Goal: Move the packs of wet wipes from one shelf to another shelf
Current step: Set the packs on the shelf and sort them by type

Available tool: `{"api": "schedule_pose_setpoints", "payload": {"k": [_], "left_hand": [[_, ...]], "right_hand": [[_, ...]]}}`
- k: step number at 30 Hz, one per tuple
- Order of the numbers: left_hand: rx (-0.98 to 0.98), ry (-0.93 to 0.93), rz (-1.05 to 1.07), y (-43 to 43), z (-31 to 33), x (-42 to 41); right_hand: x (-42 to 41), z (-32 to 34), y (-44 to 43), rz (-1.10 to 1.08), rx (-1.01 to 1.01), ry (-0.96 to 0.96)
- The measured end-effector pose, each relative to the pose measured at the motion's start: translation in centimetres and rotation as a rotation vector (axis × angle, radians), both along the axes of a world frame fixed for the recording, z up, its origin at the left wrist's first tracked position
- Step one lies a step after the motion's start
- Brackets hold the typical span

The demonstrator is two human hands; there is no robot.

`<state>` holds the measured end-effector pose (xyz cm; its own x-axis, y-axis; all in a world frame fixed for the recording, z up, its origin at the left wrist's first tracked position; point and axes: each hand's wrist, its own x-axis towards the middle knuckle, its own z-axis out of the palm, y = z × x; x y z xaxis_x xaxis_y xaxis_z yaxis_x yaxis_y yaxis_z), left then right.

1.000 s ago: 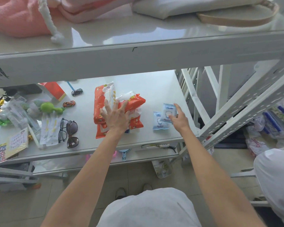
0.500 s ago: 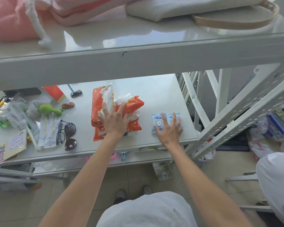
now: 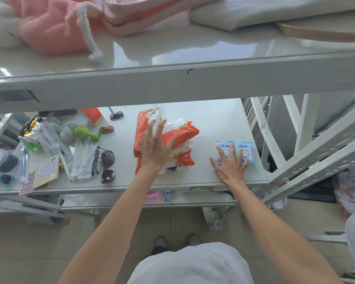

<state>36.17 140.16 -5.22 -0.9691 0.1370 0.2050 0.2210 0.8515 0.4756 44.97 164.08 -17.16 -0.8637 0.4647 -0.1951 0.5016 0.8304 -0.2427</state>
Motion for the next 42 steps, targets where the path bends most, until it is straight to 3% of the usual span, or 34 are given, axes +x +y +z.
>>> {"api": "schedule_pose_setpoints", "payload": {"k": [2, 4, 7, 11, 15, 17, 20, 23, 26, 29, 34, 39, 42], "left_hand": [[0.122, -0.024, 0.156, -1.4, 0.5, -1.0], [0.118, -0.212, 0.324, -2.9, 0.6, -1.9], [0.173, -0.477, 0.356, -4.5, 0.0, -2.8], [0.192, -0.419, 0.341, -5.4, 0.3, -3.6], [0.302, -0.283, 0.239, -5.2, 1.8, -2.0], [0.351, -0.276, 0.121, -3.7, 2.2, -0.3], [0.367, -0.325, -0.129, -1.9, 3.0, 1.1], [0.315, -0.393, -0.369, -2.3, 3.4, 0.5], [0.071, -0.317, -0.252, -3.0, 2.5, -1.0], [-0.128, -0.381, -0.195, -3.1, 0.9, -1.6], [-0.061, -0.293, -0.074, -3.0, -0.5, -1.3], [0.020, -0.253, 0.036, -2.2, -0.8, -0.9], [0.090, -0.232, 0.109, -1.7, -0.6, -0.4]], "right_hand": [[-0.3, 1.0, -0.4, -0.019, -0.010, 0.062], [-1.0, 2.5, -1.6, -0.066, -0.049, 0.157], [-2.8, 6.0, -4.9, -0.196, -0.332, 0.350], [-4.1, 11.2, -10.9, -0.160, -0.737, 0.507], [-5.5, 13.4, -15.8, -0.035, -1.004, 0.261], [-5.8, 13.6, -16.4, -0.125, -1.106, 0.234], [-5.4, 13.3, -14.7, -0.294, -1.243, 0.410], [-4.5, 13.0, -10.5, -0.365, -1.172, 0.545], [-3.5, 13.0, -5.6, -0.415, -0.985, 0.642], [-2.9, 12.1, -1.7, -0.453, -0.767, 0.608], [-2.8, 8.1, -2.5, -0.327, -0.514, 0.334], [-2.3, 4.8, -5.4, -0.234, -0.420, 0.227], [-2.5, 4.7, -5.9, -0.166, -0.214, 0.151]]}}
